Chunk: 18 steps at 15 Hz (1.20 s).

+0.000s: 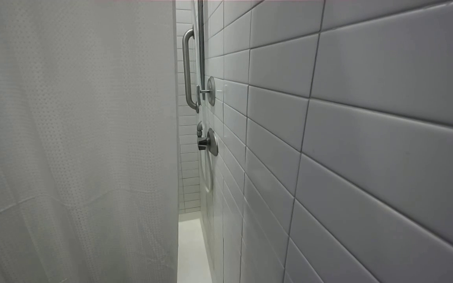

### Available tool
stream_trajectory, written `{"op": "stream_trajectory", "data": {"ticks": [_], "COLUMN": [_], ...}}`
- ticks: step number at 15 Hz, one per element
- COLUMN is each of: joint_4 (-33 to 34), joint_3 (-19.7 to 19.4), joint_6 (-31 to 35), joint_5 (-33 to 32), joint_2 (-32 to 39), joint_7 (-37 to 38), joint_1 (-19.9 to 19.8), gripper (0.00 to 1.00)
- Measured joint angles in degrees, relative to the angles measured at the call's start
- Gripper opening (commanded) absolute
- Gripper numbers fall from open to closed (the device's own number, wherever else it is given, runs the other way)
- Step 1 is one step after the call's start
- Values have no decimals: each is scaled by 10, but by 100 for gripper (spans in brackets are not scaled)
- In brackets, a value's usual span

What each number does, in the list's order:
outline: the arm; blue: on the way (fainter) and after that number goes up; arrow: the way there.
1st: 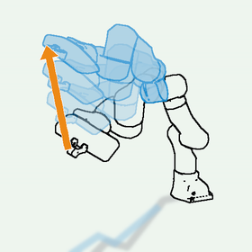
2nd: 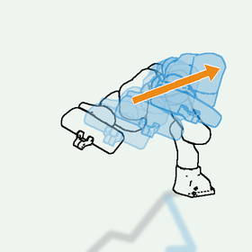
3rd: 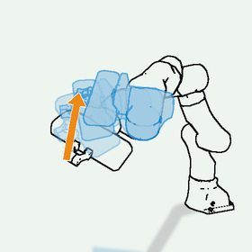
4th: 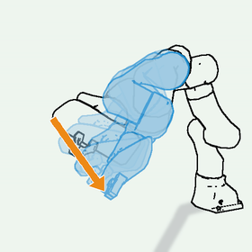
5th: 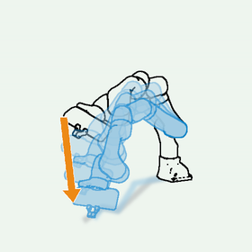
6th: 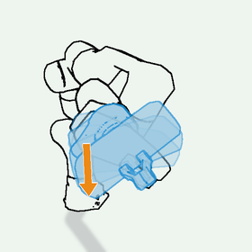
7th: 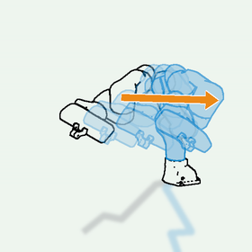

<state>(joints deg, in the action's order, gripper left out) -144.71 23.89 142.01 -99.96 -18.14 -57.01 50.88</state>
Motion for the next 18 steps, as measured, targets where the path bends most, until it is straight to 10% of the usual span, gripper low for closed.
{"op": "stream_trajectory", "data": {"ticks": [18], "joint_4": [-13], "joint_3": [58], "joint_6": [-105], "joint_5": [407], "joint_2": [-8], "joint_7": [90], "joint_1": [113], "gripper": [100]}}
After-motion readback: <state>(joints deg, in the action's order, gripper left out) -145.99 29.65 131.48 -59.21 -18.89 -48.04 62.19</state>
